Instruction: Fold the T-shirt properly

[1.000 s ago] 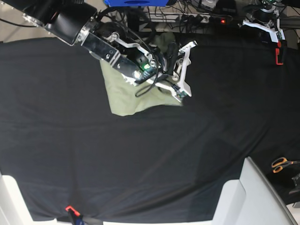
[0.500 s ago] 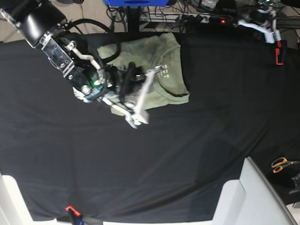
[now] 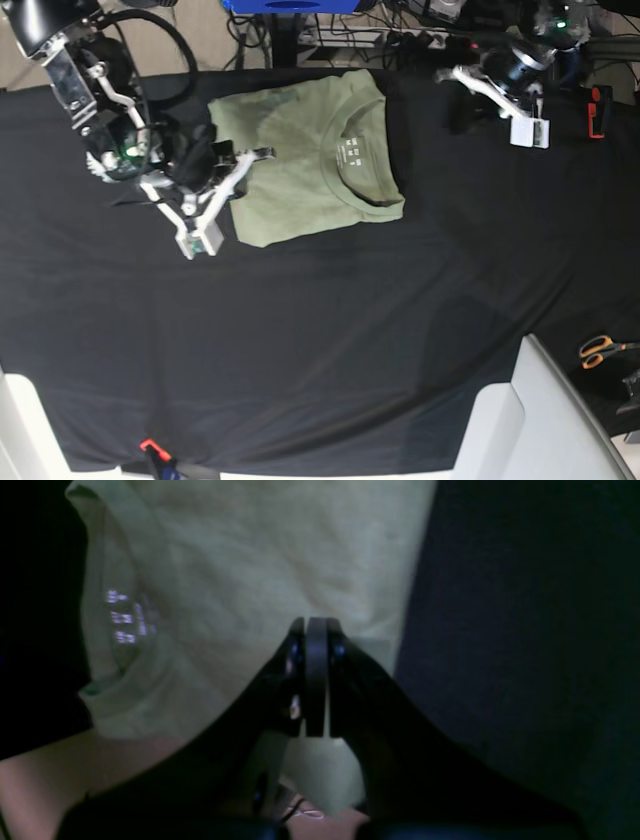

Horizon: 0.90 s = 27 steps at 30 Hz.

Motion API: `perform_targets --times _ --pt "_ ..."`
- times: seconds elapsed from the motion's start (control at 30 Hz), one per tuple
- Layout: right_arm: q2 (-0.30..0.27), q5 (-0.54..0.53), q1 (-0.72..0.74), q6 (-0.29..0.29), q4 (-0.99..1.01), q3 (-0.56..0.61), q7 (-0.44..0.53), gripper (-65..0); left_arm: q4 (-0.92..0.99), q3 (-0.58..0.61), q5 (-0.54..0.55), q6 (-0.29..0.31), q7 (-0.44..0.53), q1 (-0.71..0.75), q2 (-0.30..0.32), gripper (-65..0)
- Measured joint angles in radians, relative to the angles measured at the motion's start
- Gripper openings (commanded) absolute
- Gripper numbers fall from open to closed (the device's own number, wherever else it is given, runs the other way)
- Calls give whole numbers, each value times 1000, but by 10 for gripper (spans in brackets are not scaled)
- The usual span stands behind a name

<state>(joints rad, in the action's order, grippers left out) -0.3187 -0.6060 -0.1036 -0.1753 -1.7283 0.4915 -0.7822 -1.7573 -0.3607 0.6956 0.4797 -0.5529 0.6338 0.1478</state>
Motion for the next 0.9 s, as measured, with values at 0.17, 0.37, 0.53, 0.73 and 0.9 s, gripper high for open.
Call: perform_targets --times 0.17,0.37,0.53,0.73,0.9 --pt "-25 0 -8 0 0 0 -3 -650 14 -35 56 206 -47 -25 5 -137" --pt "-27 1 -11 0 0 2 0 -650 137 -32 59 206 -54 -66 -15 0" --pt "-28 0 -11 1 0 6 0 -650 258 -30 66 209 -42 -145 -54 0" --pt "-26 0 -11 1 0 6 1 -650 386 51 62 205 -39 -217 -48 0" --pt "-27 0 -23 1 0 6 6 -650 481 108 92 227 -8 -271 -52 0"
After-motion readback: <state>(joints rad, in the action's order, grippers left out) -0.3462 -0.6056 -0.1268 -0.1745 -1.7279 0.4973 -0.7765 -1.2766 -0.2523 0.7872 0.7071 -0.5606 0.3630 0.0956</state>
